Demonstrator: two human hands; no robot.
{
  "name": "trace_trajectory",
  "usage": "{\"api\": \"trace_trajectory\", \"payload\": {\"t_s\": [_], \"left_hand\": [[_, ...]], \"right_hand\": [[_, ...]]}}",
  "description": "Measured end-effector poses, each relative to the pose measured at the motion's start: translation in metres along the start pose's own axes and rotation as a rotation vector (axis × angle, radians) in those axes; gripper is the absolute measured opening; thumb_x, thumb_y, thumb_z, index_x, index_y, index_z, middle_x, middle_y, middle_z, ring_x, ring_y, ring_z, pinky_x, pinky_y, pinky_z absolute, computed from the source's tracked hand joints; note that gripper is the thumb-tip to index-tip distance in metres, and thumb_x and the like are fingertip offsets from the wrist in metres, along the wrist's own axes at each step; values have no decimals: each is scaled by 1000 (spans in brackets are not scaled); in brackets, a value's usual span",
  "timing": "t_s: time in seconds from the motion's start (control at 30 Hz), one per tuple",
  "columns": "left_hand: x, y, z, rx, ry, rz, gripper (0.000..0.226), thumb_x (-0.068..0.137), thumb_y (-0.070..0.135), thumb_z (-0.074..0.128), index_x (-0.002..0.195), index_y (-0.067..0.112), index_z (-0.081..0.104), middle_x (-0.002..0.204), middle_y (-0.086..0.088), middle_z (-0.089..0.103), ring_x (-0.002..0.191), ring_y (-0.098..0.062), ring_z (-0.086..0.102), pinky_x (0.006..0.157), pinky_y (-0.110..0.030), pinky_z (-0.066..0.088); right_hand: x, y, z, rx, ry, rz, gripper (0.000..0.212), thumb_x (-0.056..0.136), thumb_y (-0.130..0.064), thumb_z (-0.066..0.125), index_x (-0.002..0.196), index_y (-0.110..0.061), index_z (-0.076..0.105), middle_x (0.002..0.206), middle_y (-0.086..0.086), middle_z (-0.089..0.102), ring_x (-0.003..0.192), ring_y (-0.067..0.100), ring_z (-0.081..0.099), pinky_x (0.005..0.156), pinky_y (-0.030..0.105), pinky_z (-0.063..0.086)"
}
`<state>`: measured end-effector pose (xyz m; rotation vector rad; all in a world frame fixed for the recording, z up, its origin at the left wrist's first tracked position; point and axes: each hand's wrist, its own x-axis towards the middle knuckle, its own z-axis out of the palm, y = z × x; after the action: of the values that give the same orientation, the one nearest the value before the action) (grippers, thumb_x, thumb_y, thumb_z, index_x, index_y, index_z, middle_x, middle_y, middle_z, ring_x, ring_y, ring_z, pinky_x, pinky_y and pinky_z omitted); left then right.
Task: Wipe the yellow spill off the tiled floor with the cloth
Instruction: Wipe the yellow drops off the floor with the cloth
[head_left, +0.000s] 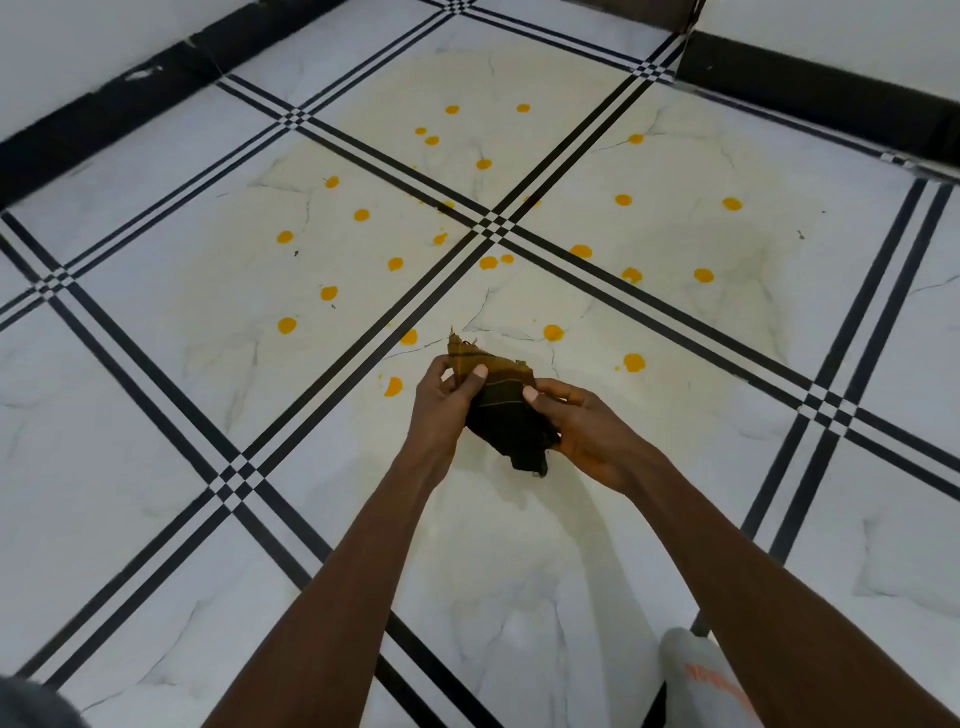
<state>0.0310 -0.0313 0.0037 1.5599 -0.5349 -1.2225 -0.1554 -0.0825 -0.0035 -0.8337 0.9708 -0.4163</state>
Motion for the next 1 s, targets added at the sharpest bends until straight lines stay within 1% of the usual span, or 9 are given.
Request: {"api": "trace_trajectory", "payload": {"t_s": [0.1, 0.2, 0.3, 0.4, 0.57, 0.63, 0.77, 0.9, 1.0], "left_hand": [[-3, -3, 7, 46, 54, 4, 53, 93, 26, 76, 138, 16, 51, 127, -4, 67, 118, -23, 67, 97, -36, 58], [-10, -8, 10, 161, 155, 58, 53, 91, 36, 78, 135, 22, 53, 128, 3, 63, 117, -17, 63, 89, -24, 53], [-15, -7, 16, -51, 38, 70, 34, 98, 33, 69, 126, 13, 67, 124, -5, 73, 119, -19, 69, 101, -38, 58], [-19, 0, 18, -240, -84, 19, 31, 106, 26, 56, 127, 6, 69, 123, -13, 75, 119, -25, 71, 100, -39, 59], [-22, 2, 13, -351, -107, -75, 33, 104, 29, 58, 128, 11, 71, 124, -10, 76, 119, -24, 71, 98, -37, 59], [-23, 1, 12, -339, -114, -79, 32, 102, 27, 61, 127, 10, 72, 123, -11, 76, 119, -24, 71, 101, -39, 58], [-20, -2, 12, -317, -114, -80, 28, 103, 23, 62, 124, 9, 73, 121, -11, 77, 117, -25, 72, 99, -39, 59], [-11, -3, 11, -326, -15, -121, 23, 105, 14, 55, 120, 12, 72, 114, -12, 77, 111, -29, 74, 89, -36, 62], [-4, -5, 7, -321, 51, -121, 27, 107, 13, 51, 128, 12, 68, 118, -11, 75, 109, -28, 74, 88, -36, 62]], "right_hand": [[-1, -10, 3, 50, 55, -75, 34, 101, -23, 67, 135, -18, 69, 129, 4, 75, 125, 24, 68, 111, 46, 54], [-1, -27, 11, -285, 187, -259, 33, 101, -24, 69, 133, -21, 71, 125, 3, 75, 116, 22, 71, 107, 43, 57], [-4, -40, 26, -755, 201, -460, 30, 101, -22, 67, 131, -22, 73, 122, 5, 74, 99, 13, 69, 90, 8, 51], [-5, -46, 38, -928, 140, -515, 29, 101, -20, 66, 129, -21, 74, 113, 7, 73, 98, 14, 64, 79, 2, 41], [-7, -47, 36, -654, 107, -329, 22, 100, -27, 69, 116, -18, 81, 107, 1, 80, 106, 19, 74, 99, 33, 58], [-6, -43, 34, -562, 114, -289, 19, 100, -27, 70, 112, -21, 82, 104, 3, 82, 106, 20, 75, 102, 38, 59], [-7, -40, 36, -491, 94, -238, 14, 101, -25, 68, 105, -26, 81, 106, 5, 81, 108, 20, 75, 91, 26, 59], [-4, -36, 28, -371, 185, -216, 21, 107, -25, 59, 112, -17, 77, 111, 10, 77, 112, 28, 72, 92, 45, 63], [-8, -41, 11, -139, 312, -189, 22, 111, -26, 47, 107, -19, 68, 118, 13, 72, 112, 32, 70, 74, 44, 66]]}}
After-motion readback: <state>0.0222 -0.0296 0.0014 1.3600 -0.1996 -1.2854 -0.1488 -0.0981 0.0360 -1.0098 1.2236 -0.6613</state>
